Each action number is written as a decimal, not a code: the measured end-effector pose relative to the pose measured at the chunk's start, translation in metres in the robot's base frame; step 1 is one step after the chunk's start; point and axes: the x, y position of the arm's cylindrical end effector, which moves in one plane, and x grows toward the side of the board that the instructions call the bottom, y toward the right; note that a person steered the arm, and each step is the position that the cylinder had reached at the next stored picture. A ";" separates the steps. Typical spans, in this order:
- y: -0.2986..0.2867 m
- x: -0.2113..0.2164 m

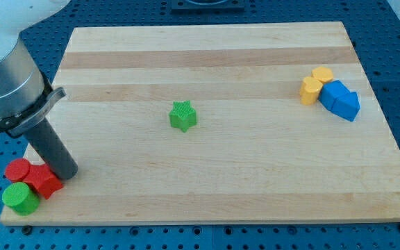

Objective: Push green star into group of blocks

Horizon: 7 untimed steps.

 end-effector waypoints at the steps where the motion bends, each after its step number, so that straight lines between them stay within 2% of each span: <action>1: 0.019 0.000; 3: 0.222 -0.009; 4: 0.261 -0.056; 5: 0.233 -0.112; 6: 0.189 -0.128; 7: 0.158 -0.111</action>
